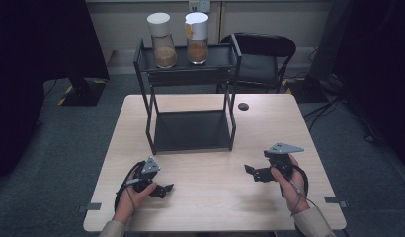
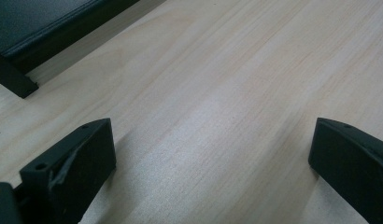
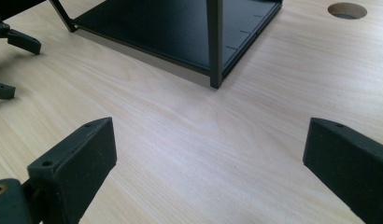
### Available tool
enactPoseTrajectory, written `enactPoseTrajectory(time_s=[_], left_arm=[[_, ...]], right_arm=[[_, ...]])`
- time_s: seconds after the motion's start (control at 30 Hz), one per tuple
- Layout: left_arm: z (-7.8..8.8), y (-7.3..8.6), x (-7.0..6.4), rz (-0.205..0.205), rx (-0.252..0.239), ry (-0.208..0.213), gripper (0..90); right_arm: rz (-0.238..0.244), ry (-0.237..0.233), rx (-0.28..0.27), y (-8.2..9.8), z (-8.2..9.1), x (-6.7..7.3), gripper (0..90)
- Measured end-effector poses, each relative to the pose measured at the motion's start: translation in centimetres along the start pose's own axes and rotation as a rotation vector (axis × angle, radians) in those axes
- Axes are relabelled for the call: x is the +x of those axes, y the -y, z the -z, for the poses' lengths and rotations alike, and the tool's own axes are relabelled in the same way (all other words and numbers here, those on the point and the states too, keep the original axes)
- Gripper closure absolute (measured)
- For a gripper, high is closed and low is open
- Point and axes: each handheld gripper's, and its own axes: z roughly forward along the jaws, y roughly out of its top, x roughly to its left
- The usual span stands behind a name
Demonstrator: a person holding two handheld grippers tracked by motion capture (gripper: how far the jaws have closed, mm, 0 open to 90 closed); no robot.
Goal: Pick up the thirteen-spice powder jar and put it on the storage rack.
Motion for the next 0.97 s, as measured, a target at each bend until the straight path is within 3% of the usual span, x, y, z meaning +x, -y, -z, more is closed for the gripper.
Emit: enactPoseTrajectory(time_s=[0.5, 0.73, 0.93, 0.97], left_arm=[[0.0, 0.0, 0.0, 0.0, 0.0, 0.0, 0.0], [0.0, 0.0, 0.0, 0.0, 0.0, 0.0, 0.0], [0.0, 0.0, 0.0, 0.006, -0.001, 0.0, 0.1], [0.1, 0.0, 0.1, 0.021, -0.001, 0.004, 0.2]], right_arm=[[0.014, 0.047, 0.053, 3.0, 0.9, -1.2, 1.5], [0.057, 0.08, 0.112, 4.6, 2.0, -1.5, 1.4], [0.022, 0.095, 0.139, 5.8, 3.0, -2.3, 1.5], [0.013, 0.092, 0.137, 5.7, 3.1, -2.4, 1.5]])
